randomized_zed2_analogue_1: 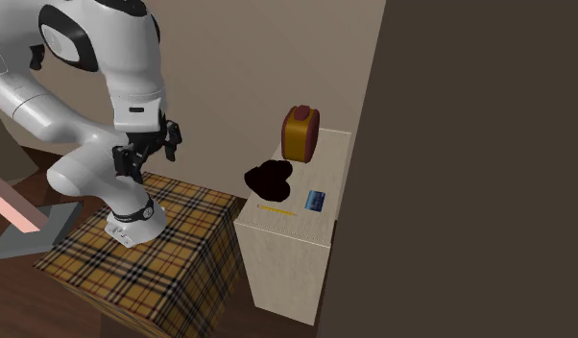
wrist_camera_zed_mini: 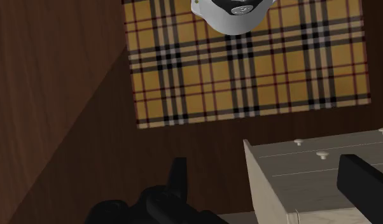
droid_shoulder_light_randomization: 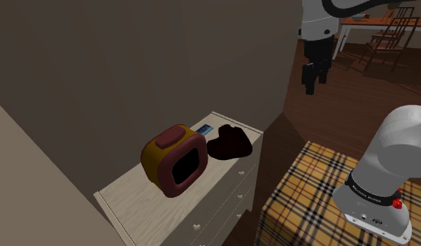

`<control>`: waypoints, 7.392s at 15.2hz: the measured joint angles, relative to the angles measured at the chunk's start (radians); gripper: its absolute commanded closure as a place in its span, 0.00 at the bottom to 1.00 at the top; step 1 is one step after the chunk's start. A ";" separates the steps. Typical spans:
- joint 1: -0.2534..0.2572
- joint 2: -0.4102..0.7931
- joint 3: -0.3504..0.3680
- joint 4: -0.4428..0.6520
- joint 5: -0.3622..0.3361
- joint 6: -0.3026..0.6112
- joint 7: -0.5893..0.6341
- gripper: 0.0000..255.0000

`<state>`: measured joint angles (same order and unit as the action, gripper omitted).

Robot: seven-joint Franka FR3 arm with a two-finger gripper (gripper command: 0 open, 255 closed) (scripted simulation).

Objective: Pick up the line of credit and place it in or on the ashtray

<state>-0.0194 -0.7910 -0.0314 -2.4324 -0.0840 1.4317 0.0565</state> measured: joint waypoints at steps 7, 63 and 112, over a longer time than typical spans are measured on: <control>-0.012 0.114 0.075 0.015 0.148 0.066 0.223 0.00; -0.006 1.139 0.247 0.507 0.745 0.801 1.213 1.00; 0.030 0.544 0.279 -0.007 0.876 0.736 1.245 1.00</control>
<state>0.0110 -0.2471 0.2471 -2.4397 0.7919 2.1675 1.3019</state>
